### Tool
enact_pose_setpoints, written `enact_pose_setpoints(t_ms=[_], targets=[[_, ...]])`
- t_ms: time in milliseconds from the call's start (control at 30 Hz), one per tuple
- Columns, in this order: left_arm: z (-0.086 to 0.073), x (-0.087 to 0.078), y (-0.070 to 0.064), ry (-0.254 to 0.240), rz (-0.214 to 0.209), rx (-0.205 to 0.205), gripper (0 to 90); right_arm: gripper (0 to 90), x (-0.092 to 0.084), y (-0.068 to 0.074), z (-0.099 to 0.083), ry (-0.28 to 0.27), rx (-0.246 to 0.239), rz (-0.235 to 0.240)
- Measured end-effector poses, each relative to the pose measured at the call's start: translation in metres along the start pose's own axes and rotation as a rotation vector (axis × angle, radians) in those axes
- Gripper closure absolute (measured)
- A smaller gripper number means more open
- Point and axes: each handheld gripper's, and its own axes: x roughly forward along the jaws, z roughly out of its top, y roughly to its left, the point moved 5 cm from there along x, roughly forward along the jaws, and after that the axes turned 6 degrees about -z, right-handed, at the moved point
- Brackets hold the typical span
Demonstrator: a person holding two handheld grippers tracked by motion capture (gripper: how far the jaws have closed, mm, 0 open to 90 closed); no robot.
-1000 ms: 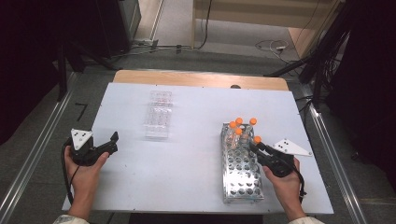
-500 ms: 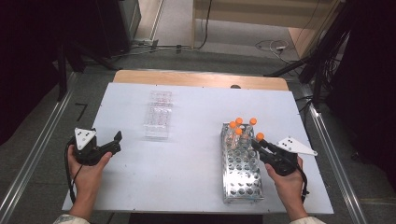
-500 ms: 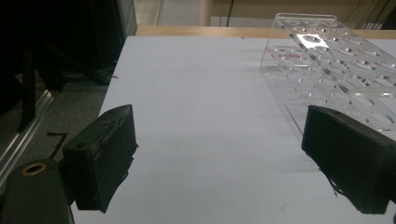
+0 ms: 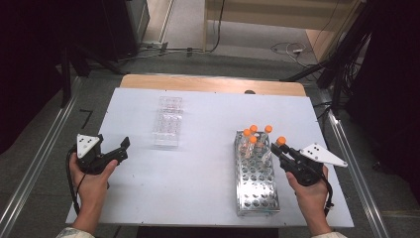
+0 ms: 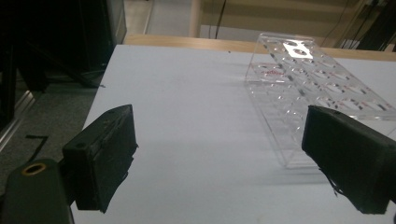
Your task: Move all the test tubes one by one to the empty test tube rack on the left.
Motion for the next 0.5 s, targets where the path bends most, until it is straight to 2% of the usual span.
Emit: enact_pose_setpoints(t_ms=[233,500], targets=[[0.009,0.004,-0.018,-0.011,-0.041,0.027,10.4,72.0,-0.005,0.013,0.009,-0.028,-0.011,0.033],[0.014,0.007,-0.03,-0.01,-0.066,0.051,10.4,72.0,0.0,0.039,0.019,-0.029,-0.03,0.102]])
